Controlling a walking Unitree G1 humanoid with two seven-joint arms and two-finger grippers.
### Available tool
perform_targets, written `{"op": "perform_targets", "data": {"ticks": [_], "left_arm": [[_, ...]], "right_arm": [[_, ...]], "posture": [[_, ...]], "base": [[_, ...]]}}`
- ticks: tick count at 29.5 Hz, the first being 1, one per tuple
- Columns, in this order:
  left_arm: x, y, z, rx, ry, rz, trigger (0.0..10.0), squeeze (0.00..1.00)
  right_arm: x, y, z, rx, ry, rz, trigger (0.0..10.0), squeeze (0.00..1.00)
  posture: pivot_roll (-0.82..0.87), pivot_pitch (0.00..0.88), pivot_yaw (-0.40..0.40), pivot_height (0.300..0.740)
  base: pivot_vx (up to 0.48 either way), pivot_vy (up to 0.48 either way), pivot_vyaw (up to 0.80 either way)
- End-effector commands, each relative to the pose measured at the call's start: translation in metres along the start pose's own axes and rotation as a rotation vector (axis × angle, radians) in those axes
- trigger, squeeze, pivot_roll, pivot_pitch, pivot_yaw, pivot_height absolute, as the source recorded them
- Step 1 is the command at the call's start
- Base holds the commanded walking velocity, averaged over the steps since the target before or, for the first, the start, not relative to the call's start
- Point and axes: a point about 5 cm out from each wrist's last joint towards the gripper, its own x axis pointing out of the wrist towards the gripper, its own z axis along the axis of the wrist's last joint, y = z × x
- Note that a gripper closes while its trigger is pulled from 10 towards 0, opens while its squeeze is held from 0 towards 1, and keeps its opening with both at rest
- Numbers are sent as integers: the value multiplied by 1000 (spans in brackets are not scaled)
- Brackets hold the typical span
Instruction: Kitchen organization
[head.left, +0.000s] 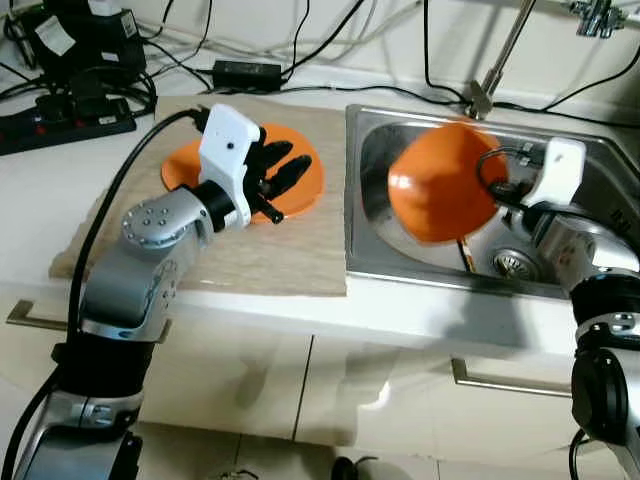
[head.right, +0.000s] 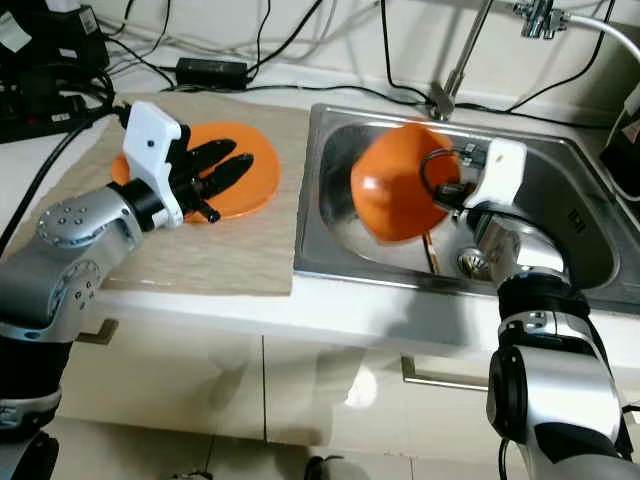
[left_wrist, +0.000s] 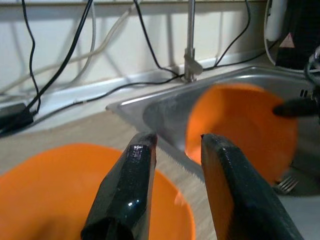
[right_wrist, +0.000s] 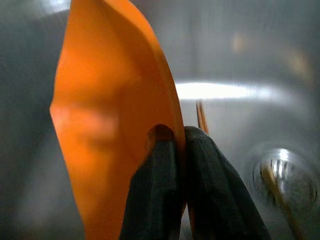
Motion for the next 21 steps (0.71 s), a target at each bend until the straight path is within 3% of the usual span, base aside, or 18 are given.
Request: {"op": "perform_targets", "data": {"ticks": [1, 5, 8, 9, 10, 11, 21], "left_arm": [[0, -1, -1, 6, 3, 6, 10000, 0], [-4, -10, -6, -14, 24, -67, 10000, 0], [-6, -17, -8, -18, 36, -135, 10000, 0], [-7, -20, -8, -19, 38, -160, 10000, 0], [-8, -21, -8, -25, 40, -174, 10000, 0], [-9, -23, -8, -35, 43, -194, 10000, 0], [-10, -20, -5, -40, 36, -192, 10000, 0]], "right_arm": [[0, -3, 4, 0, 22, 0, 10000, 0], [3, 3, -19, -13, 145, 56, 10000, 0], [3, 4, -23, 6, 148, 64, 10000, 0], [4, 4, -24, 12, 146, 63, 10000, 71], [4, 3, -25, 11, 143, 55, 10000, 463], [4, 2, -25, 33, 136, 47, 10000, 1000], [3, -6, -16, 65, 92, -3, 10000, 1000]], "posture": [[-9, 61, -89, 740], [-7, 67, -95, 740], [-6, 75, -95, 740], [-7, 74, -94, 740], [-6, 76, -94, 740], [-4, 76, -94, 740], [0, 73, -95, 740]], "base": [[0, 0, 0], [0, 0, 0], [0, 0, 0], [0, 0, 0], [0, 0, 0], [0, 0, 0], [0, 0, 0]]}}
